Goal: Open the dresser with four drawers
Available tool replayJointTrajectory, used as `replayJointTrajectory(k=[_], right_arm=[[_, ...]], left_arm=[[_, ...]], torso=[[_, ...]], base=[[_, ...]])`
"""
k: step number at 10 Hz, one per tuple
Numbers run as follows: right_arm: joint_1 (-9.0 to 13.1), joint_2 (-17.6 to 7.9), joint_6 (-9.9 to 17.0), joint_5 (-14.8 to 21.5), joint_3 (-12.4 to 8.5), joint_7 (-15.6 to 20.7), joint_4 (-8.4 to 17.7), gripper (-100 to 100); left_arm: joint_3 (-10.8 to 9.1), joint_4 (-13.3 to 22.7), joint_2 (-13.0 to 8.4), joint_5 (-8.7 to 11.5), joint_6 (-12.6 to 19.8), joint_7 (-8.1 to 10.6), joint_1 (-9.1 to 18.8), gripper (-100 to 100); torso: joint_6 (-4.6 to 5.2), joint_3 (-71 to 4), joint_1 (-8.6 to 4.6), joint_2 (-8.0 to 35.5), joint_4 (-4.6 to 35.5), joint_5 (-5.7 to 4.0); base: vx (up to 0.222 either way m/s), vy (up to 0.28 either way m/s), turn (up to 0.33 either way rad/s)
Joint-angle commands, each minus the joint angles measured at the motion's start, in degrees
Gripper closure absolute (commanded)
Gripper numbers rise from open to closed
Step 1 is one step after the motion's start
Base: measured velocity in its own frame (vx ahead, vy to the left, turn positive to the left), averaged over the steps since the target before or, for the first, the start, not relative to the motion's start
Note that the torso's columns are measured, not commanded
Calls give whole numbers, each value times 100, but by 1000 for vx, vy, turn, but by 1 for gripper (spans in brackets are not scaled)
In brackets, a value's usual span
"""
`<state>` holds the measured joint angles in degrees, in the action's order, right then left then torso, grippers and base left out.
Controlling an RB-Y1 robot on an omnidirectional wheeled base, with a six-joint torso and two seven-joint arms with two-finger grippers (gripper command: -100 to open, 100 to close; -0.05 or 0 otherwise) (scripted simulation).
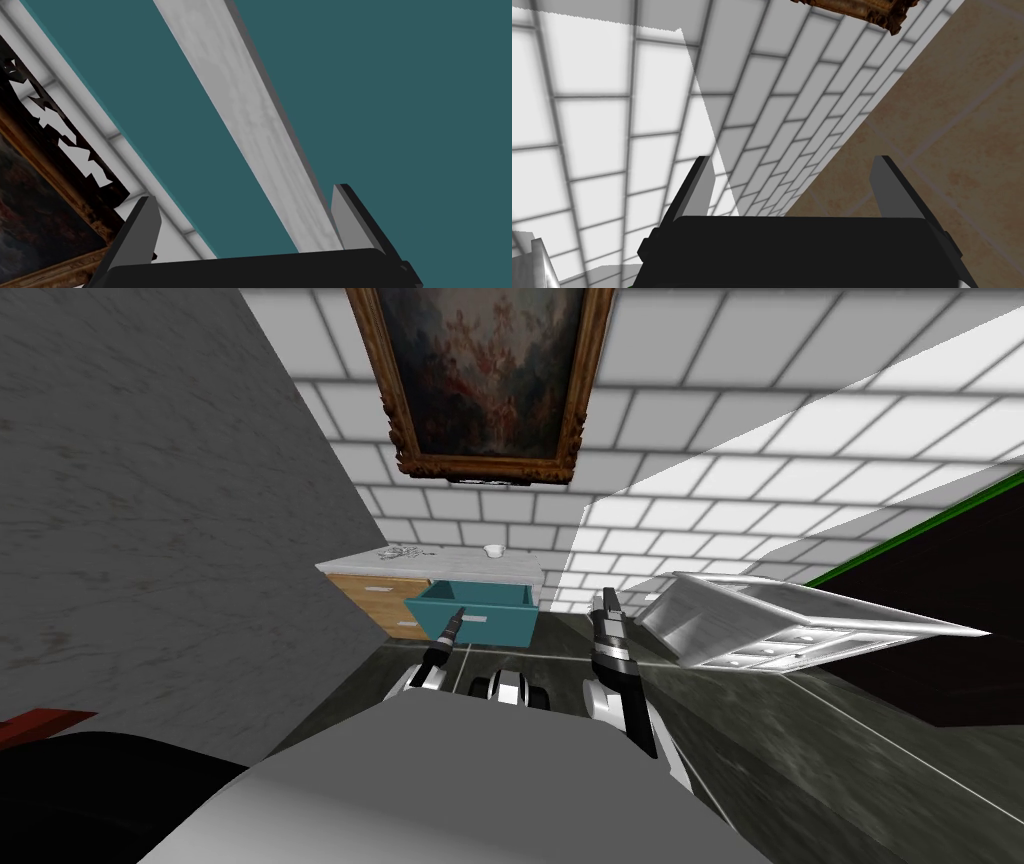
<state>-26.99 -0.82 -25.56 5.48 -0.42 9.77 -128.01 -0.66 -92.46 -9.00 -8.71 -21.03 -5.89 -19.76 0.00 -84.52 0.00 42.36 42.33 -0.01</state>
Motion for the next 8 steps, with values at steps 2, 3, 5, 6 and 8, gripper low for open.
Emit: replayJointTrajectory(k=[2,3,5,6,8], right_arm=[[0,0,0,0,0,0,0,0],[0,0,0,0,0,0,0,0],[0,0,0,0,0,0,0,0],[0,0,0,0,0,0,0,0],[0,0,0,0,0,0,0,0]], left_arm=[[-8,-346,-99,19,356,98,3,-100],[-11,-473,-134,25,485,133,3,-100],[17,-377,-100,18,513,121,-41,0],[20,-360,-98,18,522,121,-52,0],[23,-340,-96,19,539,124,-66,0]], torso=[[0,5,-16,14,18,-15],[-3,8,-22,21,26,-23],[-3,15,-26,30,27,-24],[-1,9,-18,20,19,-17],[0,0,-9,4,8,-9]], base=[[-21,-10,-13],[-15,-8,-13],[0,0,0],[0,0,0],[0,0,0]])
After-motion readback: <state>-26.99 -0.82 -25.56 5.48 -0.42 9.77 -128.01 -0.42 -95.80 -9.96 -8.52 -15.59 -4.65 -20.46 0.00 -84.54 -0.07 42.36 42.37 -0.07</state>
